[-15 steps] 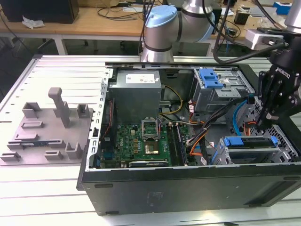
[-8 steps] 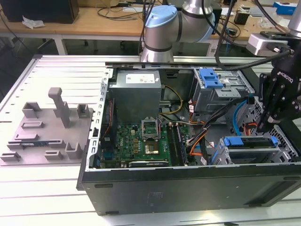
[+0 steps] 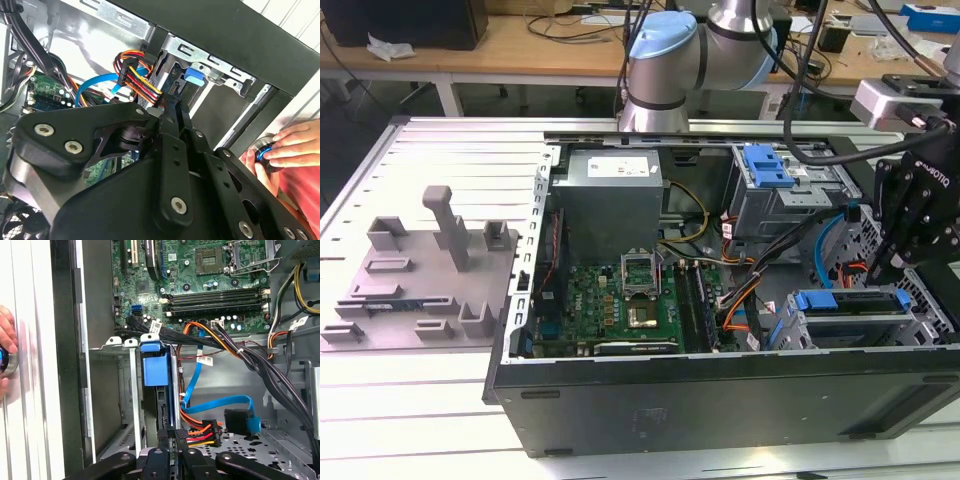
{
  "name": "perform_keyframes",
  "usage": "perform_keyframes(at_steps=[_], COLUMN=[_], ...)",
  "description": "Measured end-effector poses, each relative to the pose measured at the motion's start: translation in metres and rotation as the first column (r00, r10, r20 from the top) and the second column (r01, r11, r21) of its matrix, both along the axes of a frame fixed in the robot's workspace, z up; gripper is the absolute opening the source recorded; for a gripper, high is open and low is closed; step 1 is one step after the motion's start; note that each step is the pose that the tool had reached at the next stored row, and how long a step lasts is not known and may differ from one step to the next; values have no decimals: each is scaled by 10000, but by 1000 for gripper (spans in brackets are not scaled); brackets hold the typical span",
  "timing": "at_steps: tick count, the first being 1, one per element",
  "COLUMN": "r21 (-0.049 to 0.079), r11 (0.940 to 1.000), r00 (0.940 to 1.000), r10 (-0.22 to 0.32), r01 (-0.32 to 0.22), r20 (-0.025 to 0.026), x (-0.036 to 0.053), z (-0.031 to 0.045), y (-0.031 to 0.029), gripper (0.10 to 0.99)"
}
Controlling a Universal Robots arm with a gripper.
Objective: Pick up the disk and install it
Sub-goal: 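Insert the first disk wire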
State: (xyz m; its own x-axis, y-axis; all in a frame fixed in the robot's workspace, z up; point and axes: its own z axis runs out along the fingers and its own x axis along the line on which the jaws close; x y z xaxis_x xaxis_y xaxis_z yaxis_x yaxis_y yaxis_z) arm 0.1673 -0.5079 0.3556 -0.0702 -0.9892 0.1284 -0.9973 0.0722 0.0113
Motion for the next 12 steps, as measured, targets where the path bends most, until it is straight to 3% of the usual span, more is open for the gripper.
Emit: perform_keyframes(at_steps=[12], r21=[8], r11=[10000], r00=[10000], r10=[0], r01=[0], r20=[1], x=[-2], z=[-3], y=[-22], gripper=[165])
